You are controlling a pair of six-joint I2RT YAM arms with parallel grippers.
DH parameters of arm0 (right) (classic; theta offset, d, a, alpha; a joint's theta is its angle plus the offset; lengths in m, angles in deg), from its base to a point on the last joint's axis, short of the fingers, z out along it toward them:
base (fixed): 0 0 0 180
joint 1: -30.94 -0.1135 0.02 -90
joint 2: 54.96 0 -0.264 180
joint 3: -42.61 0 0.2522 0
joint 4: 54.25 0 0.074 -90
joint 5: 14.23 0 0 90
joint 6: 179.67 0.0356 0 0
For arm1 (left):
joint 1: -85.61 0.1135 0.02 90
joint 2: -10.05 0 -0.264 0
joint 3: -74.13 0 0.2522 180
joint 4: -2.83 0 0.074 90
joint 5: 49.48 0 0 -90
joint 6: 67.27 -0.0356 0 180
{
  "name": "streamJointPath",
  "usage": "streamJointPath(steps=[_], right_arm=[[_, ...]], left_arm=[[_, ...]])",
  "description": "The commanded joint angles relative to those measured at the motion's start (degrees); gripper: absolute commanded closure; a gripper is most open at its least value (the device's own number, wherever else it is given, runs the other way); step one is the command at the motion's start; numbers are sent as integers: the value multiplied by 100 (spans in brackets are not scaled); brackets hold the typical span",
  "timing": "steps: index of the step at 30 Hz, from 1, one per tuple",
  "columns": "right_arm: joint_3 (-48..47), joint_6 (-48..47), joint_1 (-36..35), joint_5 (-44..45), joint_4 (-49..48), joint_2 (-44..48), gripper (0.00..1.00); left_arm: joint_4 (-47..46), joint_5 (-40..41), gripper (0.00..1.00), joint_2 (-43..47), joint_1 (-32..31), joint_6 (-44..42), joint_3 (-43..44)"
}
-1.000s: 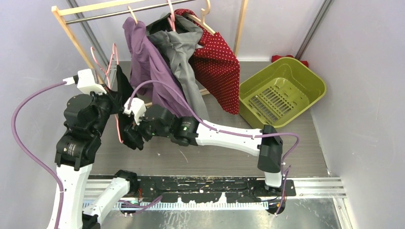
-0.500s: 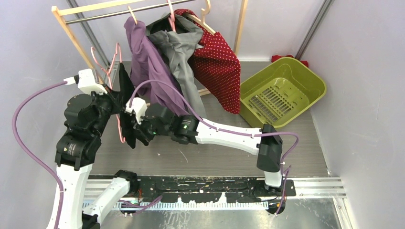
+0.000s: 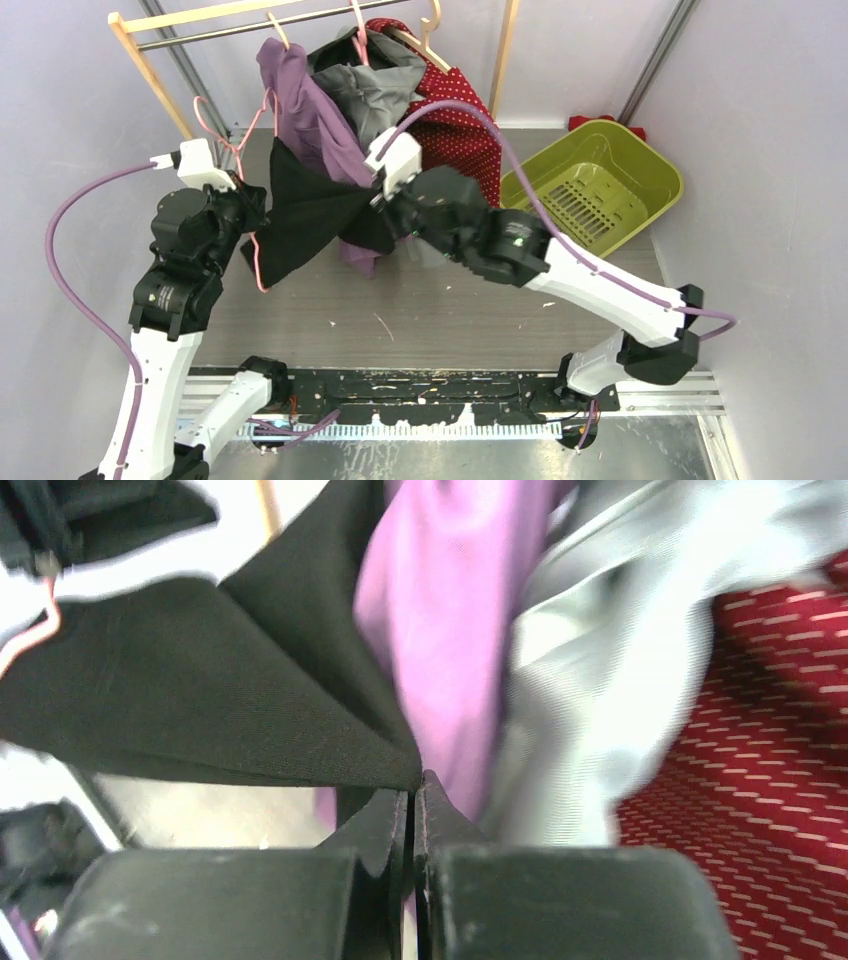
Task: Remove the skirt from the hanger
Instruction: Remove the skirt from the hanger, then place the skirt in the bin.
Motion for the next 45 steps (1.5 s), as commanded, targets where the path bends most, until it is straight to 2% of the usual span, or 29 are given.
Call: streamJointPath(steps=[1, 6, 16, 20, 27, 33, 38, 41, 45], right_arm=[[-615, -661, 89, 1037, -57, 400, 99], [-766, -1380, 88, 1739, -921, 827, 99], [-597, -3684, 122, 2996, -3086, 1651, 99], [-701, -4393, 622, 3239, -3678, 1694, 99], [-1219, -3815, 2053, 2961, -3163, 1201, 99], [-1332, -2158, 3846, 2390, -2252, 641, 99], [-1018, -639, 5443, 1545, -1635, 337, 99], [-766, -236, 5844, 1320, -1542, 247, 99], [-387, -75, 6000, 1233, -1596, 151, 99]], left_arm=[[-715, 120, 100, -49, -3, -240, -80], [-777, 80, 100, -130, -17, -323, -172], [-839, 235, 100, -187, -43, -536, -277], [-865, 304, 100, -218, -61, -630, -209], [-896, 326, 100, -310, -95, -698, -52], [-919, 265, 100, -290, -93, -647, -12], [-876, 320, 100, -279, -93, -716, -9], [-867, 369, 100, -344, -95, -810, 30], [-853, 426, 100, -430, -92, -905, 87]])
